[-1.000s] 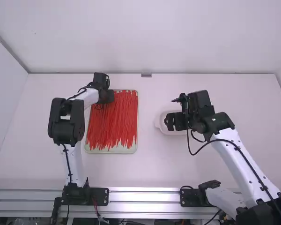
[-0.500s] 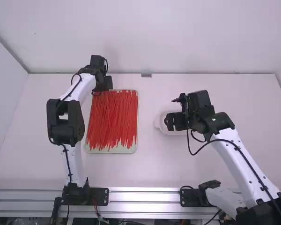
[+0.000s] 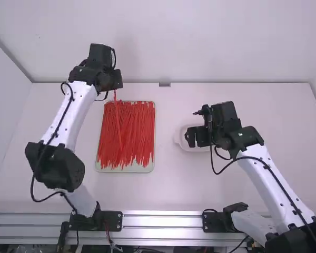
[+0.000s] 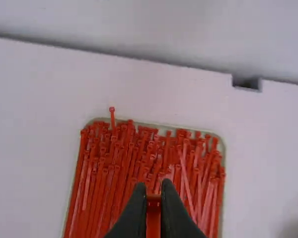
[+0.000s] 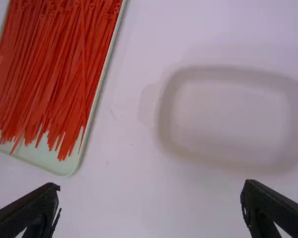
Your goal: Fasten the cable tie
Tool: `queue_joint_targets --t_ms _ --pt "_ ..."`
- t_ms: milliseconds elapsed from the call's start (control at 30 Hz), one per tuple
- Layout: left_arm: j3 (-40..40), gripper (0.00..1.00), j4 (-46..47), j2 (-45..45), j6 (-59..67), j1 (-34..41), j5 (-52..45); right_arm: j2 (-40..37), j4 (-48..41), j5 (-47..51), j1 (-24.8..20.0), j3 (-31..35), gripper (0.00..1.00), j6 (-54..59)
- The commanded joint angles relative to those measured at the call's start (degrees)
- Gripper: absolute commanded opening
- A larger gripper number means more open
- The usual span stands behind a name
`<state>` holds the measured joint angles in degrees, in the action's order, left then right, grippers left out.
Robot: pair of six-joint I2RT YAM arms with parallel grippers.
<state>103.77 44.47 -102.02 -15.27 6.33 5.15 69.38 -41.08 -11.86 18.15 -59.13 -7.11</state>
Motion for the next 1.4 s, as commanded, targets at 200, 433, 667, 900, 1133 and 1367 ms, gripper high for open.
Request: queue_joint_targets --t_ms 200,433,667,900,1133,1367 --pt "-8.0 0.02 -2.0 11.7 0.5 2.7 5.4 -0.8 0.7 -0.5 0.0 -1.5 0.98 -0.2" --pt "-19.4 0.02 -5.0 18.2 -0.4 3.0 4.5 -0.8 2.1 -5.4 -0.1 -1.5 0.98 1.6" --pt "-32.9 0.02 -16.0 25.1 -0.4 3.1 -6.8 -0.8 3.8 -12.9 -0.1 -1.5 0.98 3.2" --pt "-40.0 0.02 -26.9 27.7 0.6 3.0 -18.8 -0.9 9.8 -21.7 -0.2 -1.6 0.98 4.1" --pt "-40.5 0.02 -33.0 27.6 -2.1 3.0 -29.3 -0.9 16.2 -26.7 1.2 -1.6 0.98 2.0" --pt "-40.5 0.02 -40.3 27.7 -4.9 5.2 -35.8 -0.9 25.4 -26.7 3.6 -1.6 0.98 -4.7"
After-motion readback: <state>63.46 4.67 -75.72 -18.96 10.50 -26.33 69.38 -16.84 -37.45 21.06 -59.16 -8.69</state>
